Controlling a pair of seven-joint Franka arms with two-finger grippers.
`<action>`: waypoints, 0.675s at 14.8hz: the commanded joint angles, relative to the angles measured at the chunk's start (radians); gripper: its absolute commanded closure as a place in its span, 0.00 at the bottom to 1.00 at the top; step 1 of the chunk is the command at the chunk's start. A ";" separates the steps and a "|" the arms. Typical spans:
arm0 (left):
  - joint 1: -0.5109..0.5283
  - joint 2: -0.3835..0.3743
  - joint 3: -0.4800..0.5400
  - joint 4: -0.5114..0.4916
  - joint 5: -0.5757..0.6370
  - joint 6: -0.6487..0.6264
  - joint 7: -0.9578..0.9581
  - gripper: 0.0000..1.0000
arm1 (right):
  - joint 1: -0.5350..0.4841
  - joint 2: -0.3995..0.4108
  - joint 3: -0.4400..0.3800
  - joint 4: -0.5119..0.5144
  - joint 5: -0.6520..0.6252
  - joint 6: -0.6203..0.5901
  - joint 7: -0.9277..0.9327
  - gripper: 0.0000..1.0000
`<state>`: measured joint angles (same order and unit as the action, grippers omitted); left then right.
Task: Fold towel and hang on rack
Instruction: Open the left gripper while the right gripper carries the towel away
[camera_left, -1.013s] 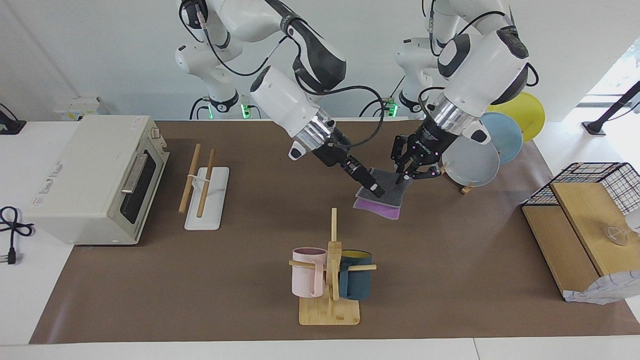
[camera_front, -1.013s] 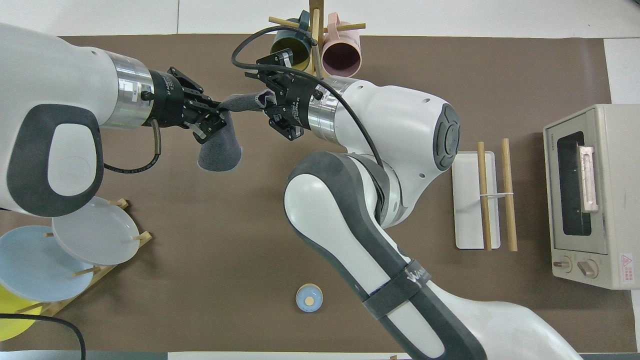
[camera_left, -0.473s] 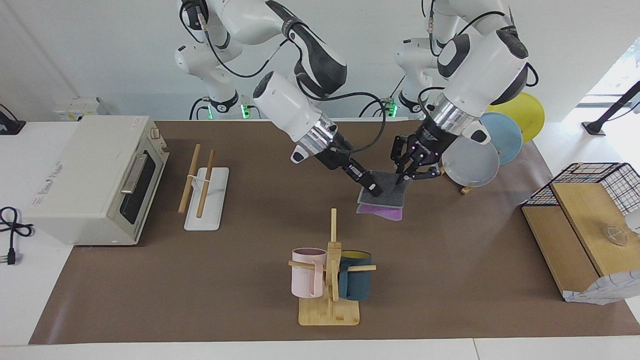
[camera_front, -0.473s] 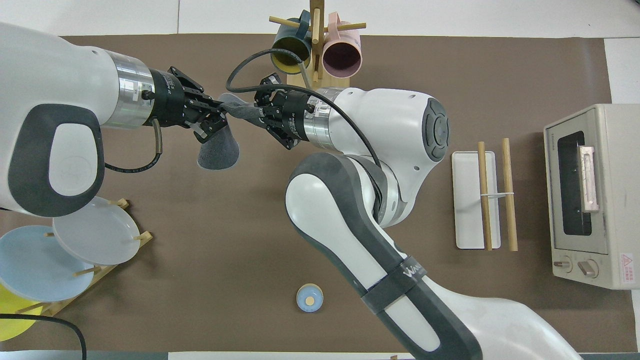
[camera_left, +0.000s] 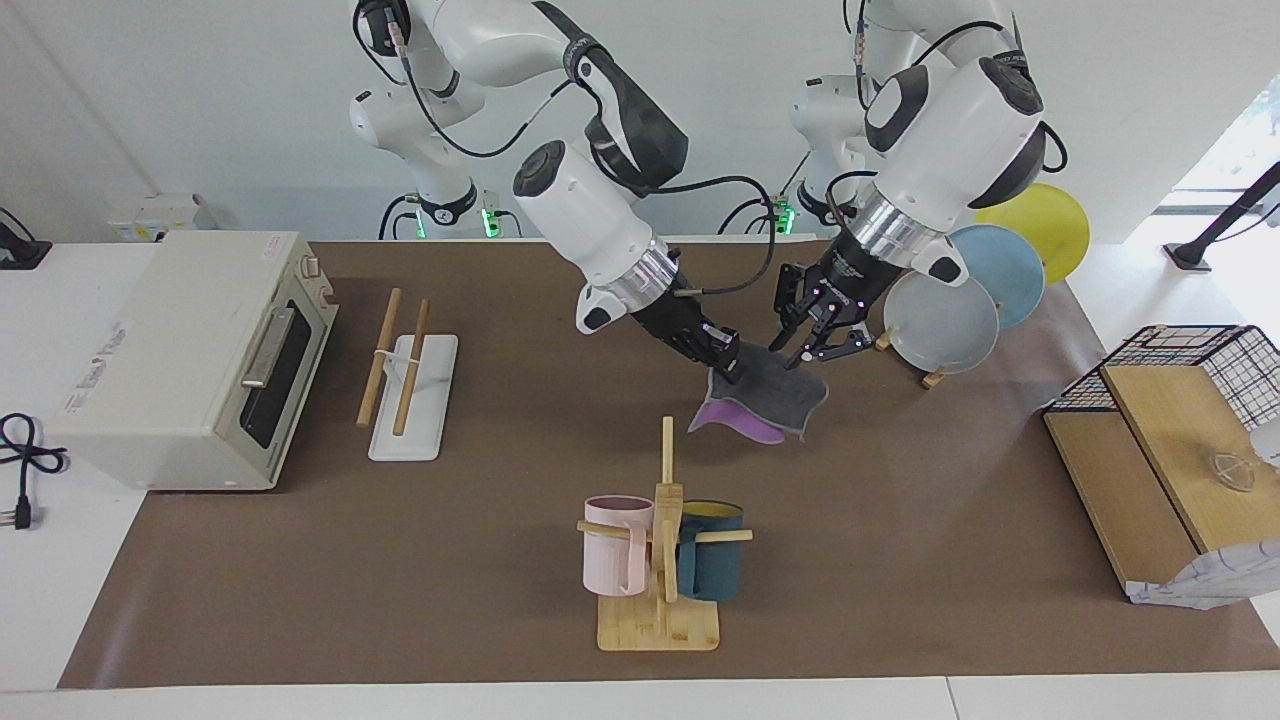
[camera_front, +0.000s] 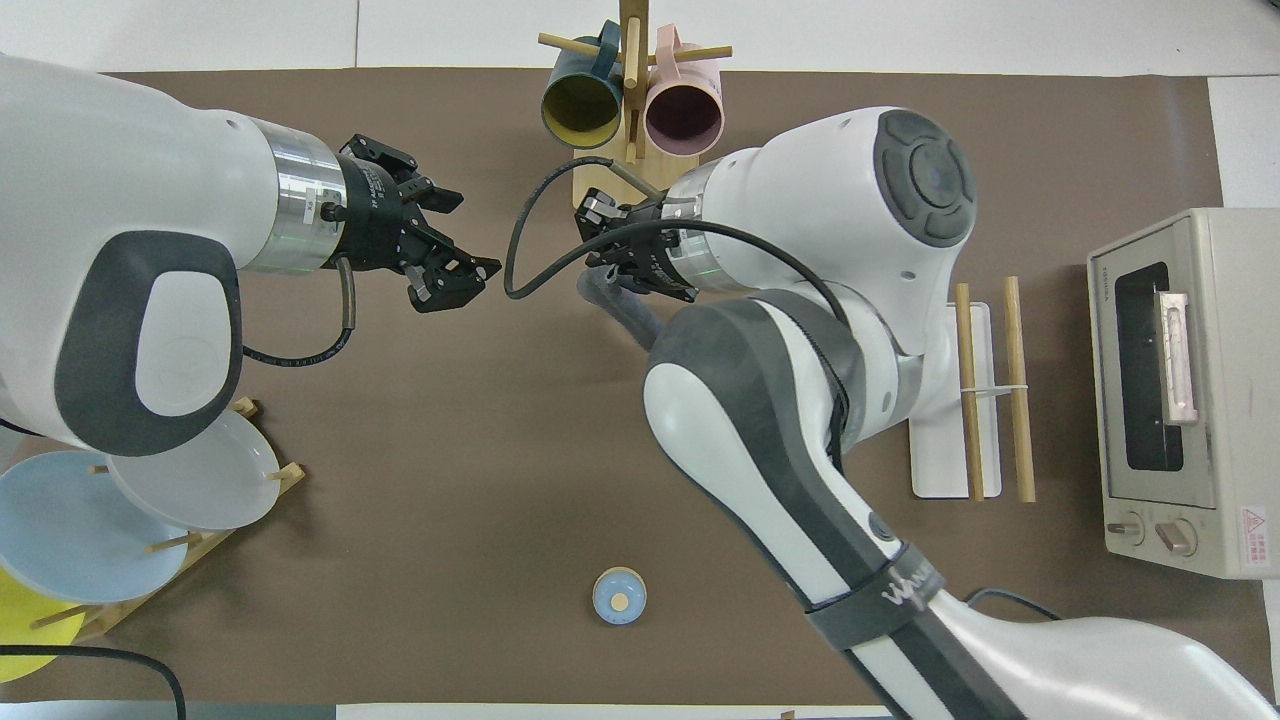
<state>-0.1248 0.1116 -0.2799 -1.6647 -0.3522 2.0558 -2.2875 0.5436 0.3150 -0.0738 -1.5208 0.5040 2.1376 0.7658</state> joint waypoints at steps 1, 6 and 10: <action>0.004 -0.049 0.011 -0.073 0.006 0.021 0.092 0.00 | -0.065 -0.072 0.005 -0.030 -0.060 -0.134 -0.075 1.00; 0.063 -0.078 0.021 -0.133 0.006 0.015 0.452 0.00 | -0.183 -0.233 0.005 -0.229 -0.114 -0.232 -0.310 1.00; 0.178 -0.092 0.021 -0.152 0.006 -0.043 0.883 0.00 | -0.264 -0.299 0.003 -0.297 -0.172 -0.333 -0.407 1.00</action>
<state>-0.0055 0.0633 -0.2583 -1.7734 -0.3479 2.0439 -1.6021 0.3186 0.0809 -0.0810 -1.7486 0.3744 1.8501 0.4000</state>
